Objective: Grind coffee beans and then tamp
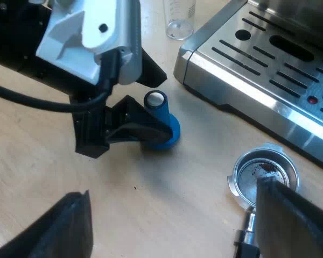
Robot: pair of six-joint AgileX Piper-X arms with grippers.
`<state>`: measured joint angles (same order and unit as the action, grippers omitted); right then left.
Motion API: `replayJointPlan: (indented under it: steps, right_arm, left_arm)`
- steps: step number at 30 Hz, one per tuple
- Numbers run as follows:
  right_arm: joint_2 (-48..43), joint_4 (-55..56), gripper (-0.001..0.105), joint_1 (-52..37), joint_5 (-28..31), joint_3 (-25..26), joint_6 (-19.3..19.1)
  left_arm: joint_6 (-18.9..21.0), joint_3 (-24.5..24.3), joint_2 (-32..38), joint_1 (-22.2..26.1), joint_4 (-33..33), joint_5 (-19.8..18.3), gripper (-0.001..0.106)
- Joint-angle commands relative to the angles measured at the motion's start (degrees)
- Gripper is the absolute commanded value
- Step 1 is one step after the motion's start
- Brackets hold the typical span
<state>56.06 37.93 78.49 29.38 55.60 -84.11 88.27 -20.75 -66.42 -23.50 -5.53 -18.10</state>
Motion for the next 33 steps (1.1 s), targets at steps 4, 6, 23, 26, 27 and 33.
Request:
replayJointPlan:
  steps: [4,6,23,26,27,33]
  right_arm:
    - [-0.37,-0.43,0.065,0.04,-0.11,0.54,-0.96]
    - [-0.37,-0.43,0.065,0.04,-0.11,0.54,-0.96]
    - [-0.37,0.86,0.065,0.04,-0.11,-0.64,-0.96]
    - [-0.37,0.86,0.065,0.04,-0.11,-0.64,-0.96]
    - [-0.37,0.86,0.065,0.04,-0.11,-0.64,-0.96]
    - [-0.37,0.86,0.065,0.04,0.00,-0.64,-0.96]
  left_arm:
    - [0.69,-0.05,-4.09,-0.32,3.74,0.69,0.070]
    - [0.69,-0.05,-5.52,-0.32,4.18,0.69,0.070]
    - [3.26,-0.29,-5.75,-0.32,2.99,0.69,0.012]
    - [3.26,-0.28,-3.97,-0.32,0.91,0.69,0.004]
    - [3.26,-0.28,-2.70,-0.32,-0.26,0.69,0.002]
    - [3.26,-0.28,4.21,-0.32,-3.74,0.69,0.001]
